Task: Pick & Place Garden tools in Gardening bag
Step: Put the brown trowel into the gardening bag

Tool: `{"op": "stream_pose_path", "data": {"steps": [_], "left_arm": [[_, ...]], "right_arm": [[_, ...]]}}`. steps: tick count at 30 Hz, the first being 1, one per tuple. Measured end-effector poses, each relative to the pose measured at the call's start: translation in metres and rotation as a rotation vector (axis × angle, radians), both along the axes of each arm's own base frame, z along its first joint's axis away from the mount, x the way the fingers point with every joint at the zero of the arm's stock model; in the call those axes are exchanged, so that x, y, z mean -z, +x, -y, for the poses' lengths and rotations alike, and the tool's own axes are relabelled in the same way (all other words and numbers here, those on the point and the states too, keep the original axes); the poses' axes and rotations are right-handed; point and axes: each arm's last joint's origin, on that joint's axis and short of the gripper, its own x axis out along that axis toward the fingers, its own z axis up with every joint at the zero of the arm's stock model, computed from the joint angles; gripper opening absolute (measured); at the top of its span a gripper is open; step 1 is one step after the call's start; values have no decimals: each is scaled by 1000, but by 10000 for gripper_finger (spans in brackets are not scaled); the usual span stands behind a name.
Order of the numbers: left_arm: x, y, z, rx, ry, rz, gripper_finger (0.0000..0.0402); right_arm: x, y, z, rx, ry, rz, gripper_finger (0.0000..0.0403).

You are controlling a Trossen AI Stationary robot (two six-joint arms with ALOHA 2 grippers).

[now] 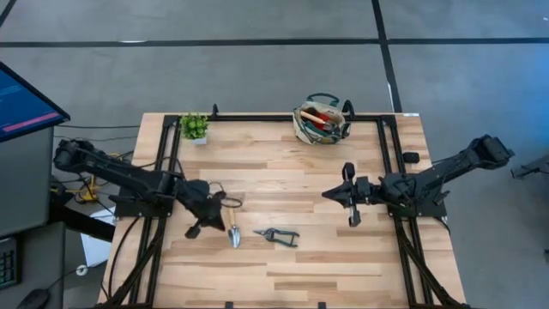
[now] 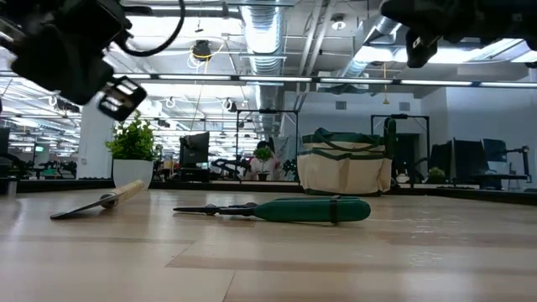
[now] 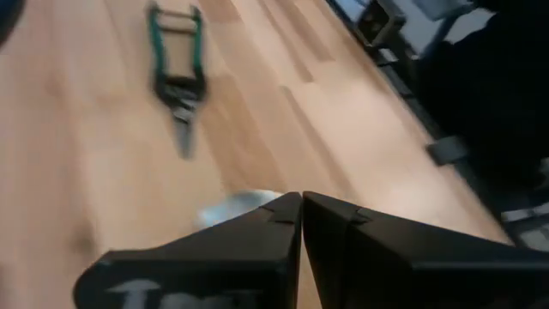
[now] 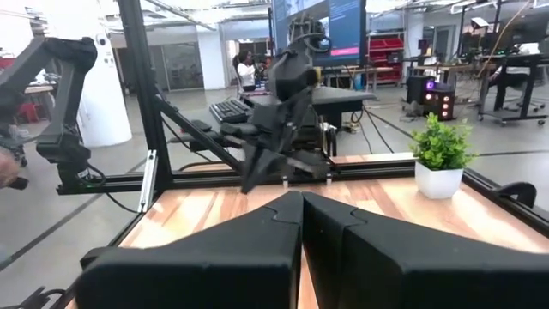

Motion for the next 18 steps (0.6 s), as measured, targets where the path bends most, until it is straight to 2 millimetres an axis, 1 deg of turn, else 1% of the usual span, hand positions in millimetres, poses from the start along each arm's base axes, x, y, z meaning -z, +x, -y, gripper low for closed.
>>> {"op": "stream_pose_path", "data": {"steps": [4, 10, 15, 18], "left_arm": [[11, 2, 15, -81, 28, -72, 2], [41, 18, 37, -182, 49, -133, 2], [63, 28, 44, -232, 16, -194, 2], [70, 34, 47, -249, 14, -223, 2]], "right_arm": [[0, 2, 5, 33, -5, -1, 0], [0, 3, 14, 78, -8, -1, 0], [0, 4, 15, 88, -8, -1, 0], [0, 4, 15, 84, -8, -1, 0]]}}
